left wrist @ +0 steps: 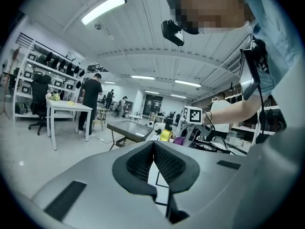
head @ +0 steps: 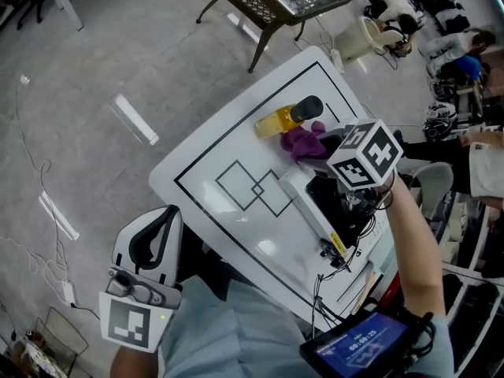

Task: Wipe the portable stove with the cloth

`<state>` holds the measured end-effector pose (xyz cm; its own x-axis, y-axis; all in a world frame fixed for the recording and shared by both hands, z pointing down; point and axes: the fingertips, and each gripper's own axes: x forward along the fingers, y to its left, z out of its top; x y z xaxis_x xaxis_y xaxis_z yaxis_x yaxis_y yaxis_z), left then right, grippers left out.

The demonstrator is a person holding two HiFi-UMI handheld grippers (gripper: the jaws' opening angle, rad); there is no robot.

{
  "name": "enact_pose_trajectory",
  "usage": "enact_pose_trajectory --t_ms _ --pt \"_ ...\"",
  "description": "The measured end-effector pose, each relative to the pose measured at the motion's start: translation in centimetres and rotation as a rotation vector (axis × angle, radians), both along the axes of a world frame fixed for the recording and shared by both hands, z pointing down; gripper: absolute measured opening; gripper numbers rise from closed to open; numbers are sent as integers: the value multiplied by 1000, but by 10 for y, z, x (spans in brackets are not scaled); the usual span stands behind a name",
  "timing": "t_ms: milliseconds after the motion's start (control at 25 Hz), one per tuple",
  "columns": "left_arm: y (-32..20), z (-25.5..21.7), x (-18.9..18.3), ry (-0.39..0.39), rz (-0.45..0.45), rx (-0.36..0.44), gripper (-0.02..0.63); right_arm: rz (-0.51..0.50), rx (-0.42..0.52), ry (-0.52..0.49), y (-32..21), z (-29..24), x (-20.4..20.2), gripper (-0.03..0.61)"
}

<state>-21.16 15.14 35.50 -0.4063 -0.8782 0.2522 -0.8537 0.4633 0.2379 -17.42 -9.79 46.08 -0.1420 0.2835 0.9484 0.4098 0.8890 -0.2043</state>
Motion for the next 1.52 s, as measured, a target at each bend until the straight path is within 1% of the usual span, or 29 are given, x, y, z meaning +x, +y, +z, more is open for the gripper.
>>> enact_pose_trajectory --t_ms 400,600,840,1000,1160,1280,1360,1440,1480,1520 --pt "14 -12 23 -25 -7 23 18 -44 -14 -12 36 -1 11 152" --pt "26 -21 33 -49 -26 36 18 -54 -39 -23 55 -4 19 152" --pt "39 -41 50 -92 -51 48 18 -68 -140 -41 91 -16 37 152" --pt "41 -64 62 -175 -51 68 18 -52 -259 -83 117 -36 51 152" --pt "41 -82 89 -214 -23 79 18 -35 -409 -158 149 -71 70 152" --pt "37 -94 113 -218 2 69 18 -40 -511 -235 168 -111 93 152" --pt "32 -108 126 -222 23 69 18 -30 -589 -325 177 -150 106 153" --pt "26 -129 138 -222 62 84 18 -1 -682 -441 188 -199 123 153" --pt "20 -142 144 -229 89 99 18 13 -712 -508 192 -226 133 153" --pt "13 -156 148 -246 120 118 18 24 -721 -584 195 -252 141 153"
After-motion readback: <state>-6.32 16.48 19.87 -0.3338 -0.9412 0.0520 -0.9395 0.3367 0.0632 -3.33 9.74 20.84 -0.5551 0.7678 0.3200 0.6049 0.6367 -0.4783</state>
